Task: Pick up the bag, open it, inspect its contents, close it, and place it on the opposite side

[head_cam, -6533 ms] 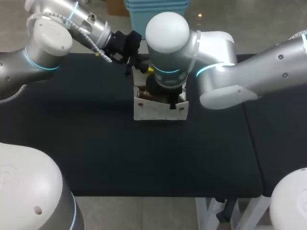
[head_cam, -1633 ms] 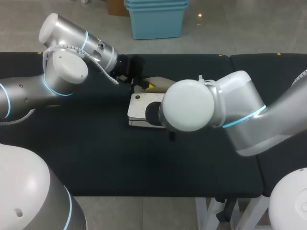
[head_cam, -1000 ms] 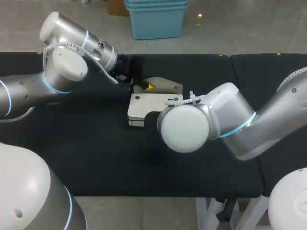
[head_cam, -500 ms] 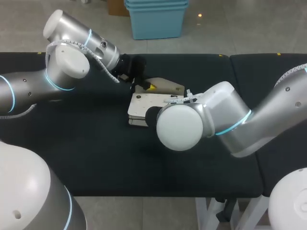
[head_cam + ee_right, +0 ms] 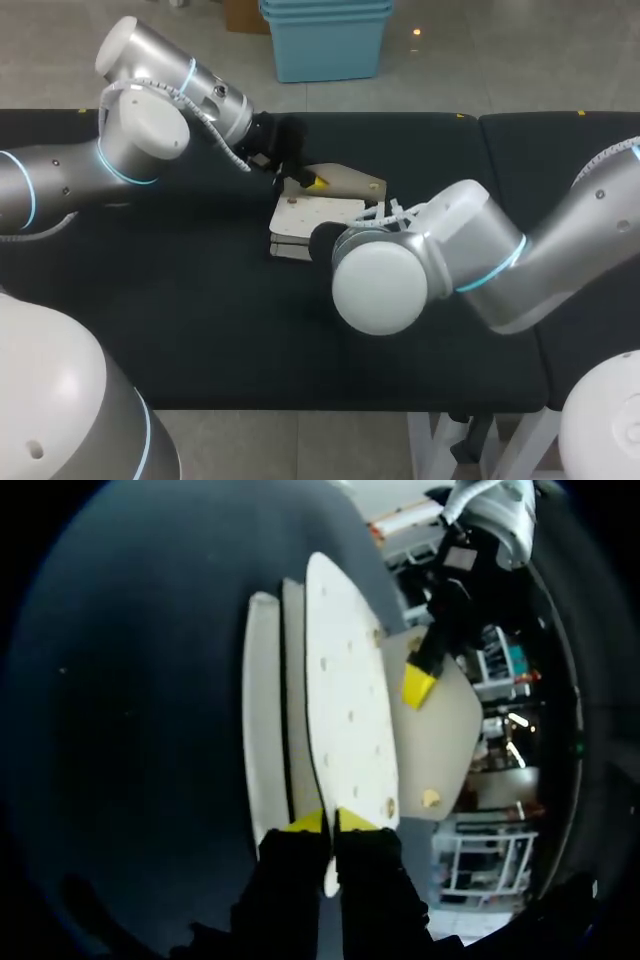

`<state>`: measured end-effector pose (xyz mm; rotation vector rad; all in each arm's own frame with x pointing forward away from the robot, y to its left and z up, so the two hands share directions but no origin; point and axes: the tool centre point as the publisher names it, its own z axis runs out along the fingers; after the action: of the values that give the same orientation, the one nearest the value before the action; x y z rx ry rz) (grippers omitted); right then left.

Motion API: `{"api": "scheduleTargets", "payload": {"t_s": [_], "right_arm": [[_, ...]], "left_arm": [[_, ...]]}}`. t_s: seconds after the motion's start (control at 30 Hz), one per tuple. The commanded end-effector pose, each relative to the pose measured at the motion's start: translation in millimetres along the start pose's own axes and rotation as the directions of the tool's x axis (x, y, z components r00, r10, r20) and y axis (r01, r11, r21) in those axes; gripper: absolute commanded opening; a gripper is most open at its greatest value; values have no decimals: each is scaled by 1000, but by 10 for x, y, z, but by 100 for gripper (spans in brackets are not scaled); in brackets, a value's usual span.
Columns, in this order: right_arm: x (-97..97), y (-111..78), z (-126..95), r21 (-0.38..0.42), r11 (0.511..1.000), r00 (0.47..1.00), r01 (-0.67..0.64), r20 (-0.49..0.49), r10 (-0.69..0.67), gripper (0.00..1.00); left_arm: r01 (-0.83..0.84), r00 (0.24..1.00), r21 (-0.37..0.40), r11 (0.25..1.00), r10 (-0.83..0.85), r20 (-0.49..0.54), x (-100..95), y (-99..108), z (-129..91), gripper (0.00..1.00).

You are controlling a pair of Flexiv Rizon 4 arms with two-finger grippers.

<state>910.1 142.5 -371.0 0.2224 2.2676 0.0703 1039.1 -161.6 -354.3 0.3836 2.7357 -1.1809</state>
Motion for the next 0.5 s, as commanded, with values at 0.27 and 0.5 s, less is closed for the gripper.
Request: {"api": "scheduleTargets", "payload": {"t_s": [0.27, 0.5], "right_arm": [[57, 0, 44, -7, 1000, 1000, -11, 10, 11, 0], [57, 0, 44, -7, 1000, 1000, -11, 10, 11, 0]], "left_arm": [[-145, 988, 49, 988, 143, 52, 220, 5, 6, 0], [-240, 967, 18, 970, 238, 87, 373, 6, 74, 0]]}}
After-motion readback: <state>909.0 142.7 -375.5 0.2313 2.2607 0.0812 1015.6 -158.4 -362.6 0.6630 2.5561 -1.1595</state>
